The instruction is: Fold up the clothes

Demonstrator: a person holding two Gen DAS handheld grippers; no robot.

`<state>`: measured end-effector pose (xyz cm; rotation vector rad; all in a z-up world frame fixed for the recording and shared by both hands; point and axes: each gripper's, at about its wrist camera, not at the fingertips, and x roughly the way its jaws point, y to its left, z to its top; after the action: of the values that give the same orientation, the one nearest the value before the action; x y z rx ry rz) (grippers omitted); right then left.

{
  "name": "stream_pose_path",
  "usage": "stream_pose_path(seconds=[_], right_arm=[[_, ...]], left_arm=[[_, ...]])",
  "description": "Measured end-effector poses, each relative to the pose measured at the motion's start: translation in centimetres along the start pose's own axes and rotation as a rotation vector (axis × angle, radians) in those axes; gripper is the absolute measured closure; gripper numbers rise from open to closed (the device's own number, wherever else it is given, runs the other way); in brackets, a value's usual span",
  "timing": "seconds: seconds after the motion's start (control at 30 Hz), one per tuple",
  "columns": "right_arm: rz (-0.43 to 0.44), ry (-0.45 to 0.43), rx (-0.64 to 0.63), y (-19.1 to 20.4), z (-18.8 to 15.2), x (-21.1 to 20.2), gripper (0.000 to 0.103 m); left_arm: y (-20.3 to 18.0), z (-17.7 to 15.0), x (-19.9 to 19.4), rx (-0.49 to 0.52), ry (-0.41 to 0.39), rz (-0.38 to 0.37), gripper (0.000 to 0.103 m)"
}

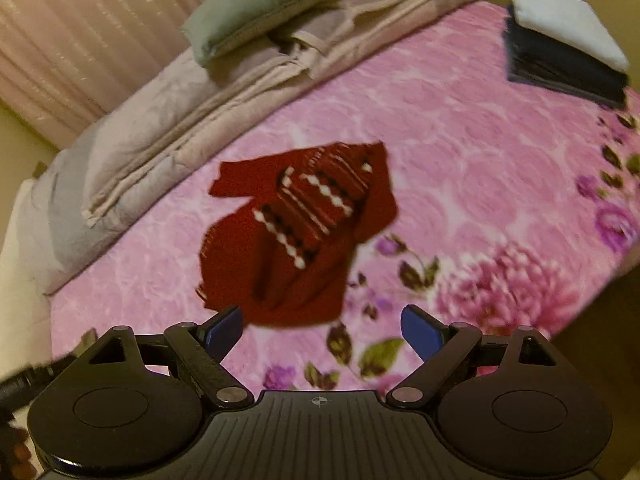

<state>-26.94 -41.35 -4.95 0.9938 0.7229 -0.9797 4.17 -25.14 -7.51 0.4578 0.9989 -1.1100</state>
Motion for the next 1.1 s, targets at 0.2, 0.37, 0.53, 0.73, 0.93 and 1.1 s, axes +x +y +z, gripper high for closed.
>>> stream_pose_path(seconds=[0.2,0.37,0.53,0.73,0.93,1.1], right_arm=[[-0.064,0.001,0.005,-0.3,-3.7,-2.2,0.014],[-0.104,0.001,-0.002,1.8,-6.9,-2.2,0.014],[-0.133,0.030,0.000,3.2,-9.7,-1.9,0.014],[-0.170,0.050,-0.001,4.1,-11.8,-1.8,0.014],[-0.197,0.061,-0.011,4.8,-12.8,-1.7,0.014],[-0.207,0.050,-0.013,5.2,-12.5,-1.7,0.014]], left_arm=[[-1.4,-0.4,-1.7,0.168,-0.018,0.030,0.034],[-0.4,-1.8,-2.5,0.228,0.001,0.031,0.034],[1.3,-3.2,-2.8,0.241,0.018,0.027,0.034],[2.7,-4.5,-2.8,0.250,0.041,0.008,0.034],[3.1,-5.0,-2.3,0.265,0.060,-0.008,0.034],[3.0,-4.3,-1.9,0.269,0.053,-0.019,0.034]])
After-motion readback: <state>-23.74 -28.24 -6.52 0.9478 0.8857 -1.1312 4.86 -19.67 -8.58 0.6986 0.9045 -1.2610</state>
